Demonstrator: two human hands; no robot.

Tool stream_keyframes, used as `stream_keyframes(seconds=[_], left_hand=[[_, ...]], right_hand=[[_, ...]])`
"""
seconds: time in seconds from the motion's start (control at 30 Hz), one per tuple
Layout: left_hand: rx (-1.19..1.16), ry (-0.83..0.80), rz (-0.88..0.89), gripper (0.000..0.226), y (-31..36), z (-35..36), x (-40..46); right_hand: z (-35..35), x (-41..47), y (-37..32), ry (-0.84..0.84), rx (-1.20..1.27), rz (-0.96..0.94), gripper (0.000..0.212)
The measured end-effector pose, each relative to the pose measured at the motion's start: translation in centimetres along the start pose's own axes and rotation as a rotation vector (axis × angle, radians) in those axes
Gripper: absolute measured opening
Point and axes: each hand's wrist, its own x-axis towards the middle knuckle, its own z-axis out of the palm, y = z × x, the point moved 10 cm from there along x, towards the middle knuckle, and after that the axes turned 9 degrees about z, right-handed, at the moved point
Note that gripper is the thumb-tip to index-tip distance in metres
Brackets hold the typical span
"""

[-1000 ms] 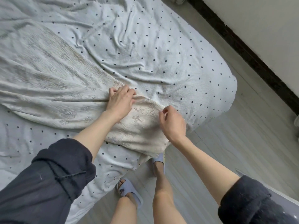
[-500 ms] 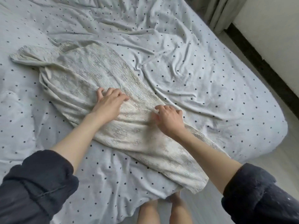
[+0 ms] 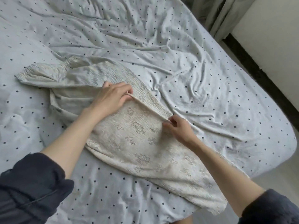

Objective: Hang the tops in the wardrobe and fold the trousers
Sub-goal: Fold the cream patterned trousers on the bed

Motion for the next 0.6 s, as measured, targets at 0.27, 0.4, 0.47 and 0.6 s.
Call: stream_keyframes(seconds=[0.27, 0.4, 0.47, 0.6], left_hand=[[0.050, -0.030, 0.015, 0.025, 0.4, 3.3, 7.4], [0.083, -0.093, -0.021, 0.033, -1.4, 4.7, 7.0], [0.112, -0.079, -0.024, 0.036, -2.3, 3.6, 6.4], [0.094, -0.108, -0.119, 0.039, -7.1, 1.0, 4.3]], right_hand=[[-3.2, 3.8, 3.7, 0.084, -0.167, 0.119, 0.028], [-3.2, 4.8, 3.4, 0.060, -0.305, 0.123, 0.025], [-3.5, 4.8, 1.7, 0.105, -0.313, 0.096, 0.030], [-1.7, 6.5, -5.2, 0.067, -0.302, -0.058, 0.036]])
